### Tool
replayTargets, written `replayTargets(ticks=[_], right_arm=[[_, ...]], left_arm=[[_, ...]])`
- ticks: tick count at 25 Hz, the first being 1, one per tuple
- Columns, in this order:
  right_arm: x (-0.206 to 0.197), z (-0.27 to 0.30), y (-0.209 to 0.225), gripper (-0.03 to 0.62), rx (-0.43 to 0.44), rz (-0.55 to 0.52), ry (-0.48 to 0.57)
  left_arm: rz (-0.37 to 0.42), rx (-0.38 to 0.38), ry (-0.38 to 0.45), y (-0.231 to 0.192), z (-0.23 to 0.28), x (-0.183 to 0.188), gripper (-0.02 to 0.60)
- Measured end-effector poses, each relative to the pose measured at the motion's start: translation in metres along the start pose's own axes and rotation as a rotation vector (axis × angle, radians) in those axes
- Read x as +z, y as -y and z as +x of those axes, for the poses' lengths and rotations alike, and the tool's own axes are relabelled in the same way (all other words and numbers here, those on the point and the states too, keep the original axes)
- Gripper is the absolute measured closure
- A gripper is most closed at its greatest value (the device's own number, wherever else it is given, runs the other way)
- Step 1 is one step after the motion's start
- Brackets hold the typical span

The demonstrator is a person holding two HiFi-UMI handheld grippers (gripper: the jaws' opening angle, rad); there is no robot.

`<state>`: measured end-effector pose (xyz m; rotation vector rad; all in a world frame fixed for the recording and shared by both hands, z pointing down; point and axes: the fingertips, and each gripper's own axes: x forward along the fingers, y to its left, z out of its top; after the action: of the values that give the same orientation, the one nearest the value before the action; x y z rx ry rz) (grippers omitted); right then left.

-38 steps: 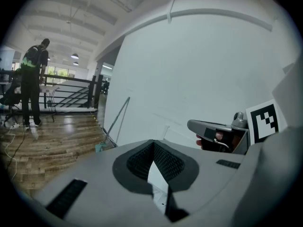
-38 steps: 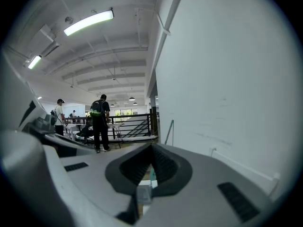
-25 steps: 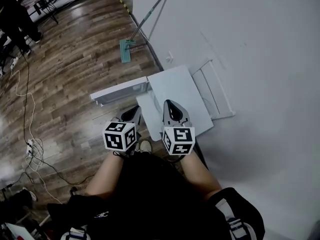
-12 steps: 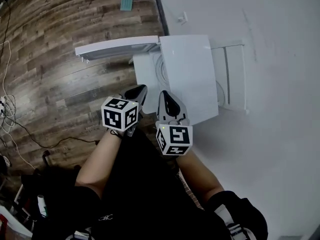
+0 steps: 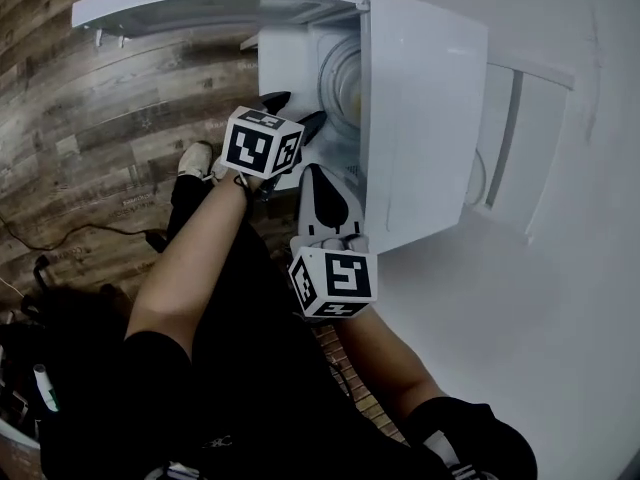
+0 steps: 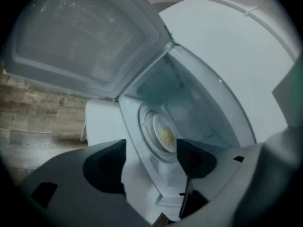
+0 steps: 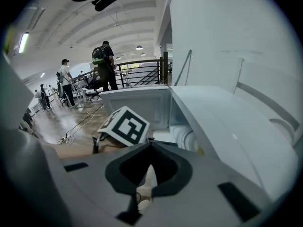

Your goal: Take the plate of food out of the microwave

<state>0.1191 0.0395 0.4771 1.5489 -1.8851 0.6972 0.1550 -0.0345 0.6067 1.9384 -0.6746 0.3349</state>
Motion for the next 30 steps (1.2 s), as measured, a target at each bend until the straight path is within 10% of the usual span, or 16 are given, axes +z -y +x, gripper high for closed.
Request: replayTargets(ticks=[6,22,30], right_arm=[[-0.026,-0.005,0.006,0.582,-0.02,0.022,-0.032],[-0.05,-0.004,0.003,0.58,-0.021,0.034,-0.094],[-0.056,-0.002,0.009,0.58,-0.049,0.059,-0.109]], left_arm=[[0.016,0.063,-0.04,-0.006,0.055,-0.015,0.098],[-0.014,0.226,-0.103,-0.024,0.114,-0.007,0.097],[-0.024,0.168,-0.123,-0.035,0.101,-0.016,0.129]])
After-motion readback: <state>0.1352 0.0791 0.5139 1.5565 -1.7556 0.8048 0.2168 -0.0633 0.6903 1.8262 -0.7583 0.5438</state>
